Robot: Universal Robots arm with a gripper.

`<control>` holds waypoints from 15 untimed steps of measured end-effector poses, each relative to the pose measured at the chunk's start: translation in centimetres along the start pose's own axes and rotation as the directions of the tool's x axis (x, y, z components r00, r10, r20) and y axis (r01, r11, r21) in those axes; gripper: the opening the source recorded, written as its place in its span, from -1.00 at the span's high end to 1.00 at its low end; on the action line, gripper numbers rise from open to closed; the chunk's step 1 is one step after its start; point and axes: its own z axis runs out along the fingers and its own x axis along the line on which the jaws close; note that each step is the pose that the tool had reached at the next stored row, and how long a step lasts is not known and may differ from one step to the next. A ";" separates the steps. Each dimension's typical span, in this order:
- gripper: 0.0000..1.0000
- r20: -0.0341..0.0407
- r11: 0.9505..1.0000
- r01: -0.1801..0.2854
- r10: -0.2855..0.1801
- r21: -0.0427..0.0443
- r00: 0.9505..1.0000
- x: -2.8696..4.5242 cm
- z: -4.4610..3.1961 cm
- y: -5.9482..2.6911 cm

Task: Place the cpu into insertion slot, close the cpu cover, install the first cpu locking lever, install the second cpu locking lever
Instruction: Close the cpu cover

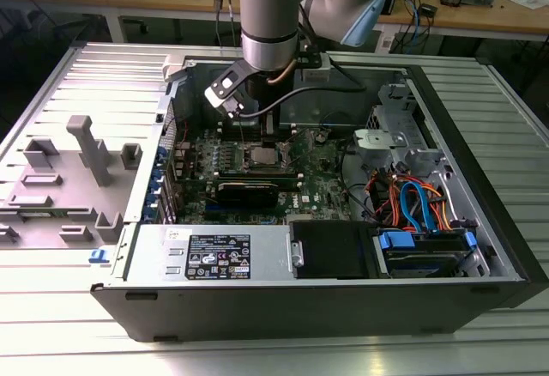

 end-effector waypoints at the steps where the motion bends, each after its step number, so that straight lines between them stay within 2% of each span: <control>1: 0.79 0.000 1.000 0.000 0.000 0.000 1.000 0.00 -0.08 0.00; 7: 0.79 0.001 1.000 0.000 0.000 0.000 1.000 0.03 -0.60 0.03; 15: 0.79 0.003 1.000 0.000 0.000 0.000 1.000 0.03 -0.60 0.03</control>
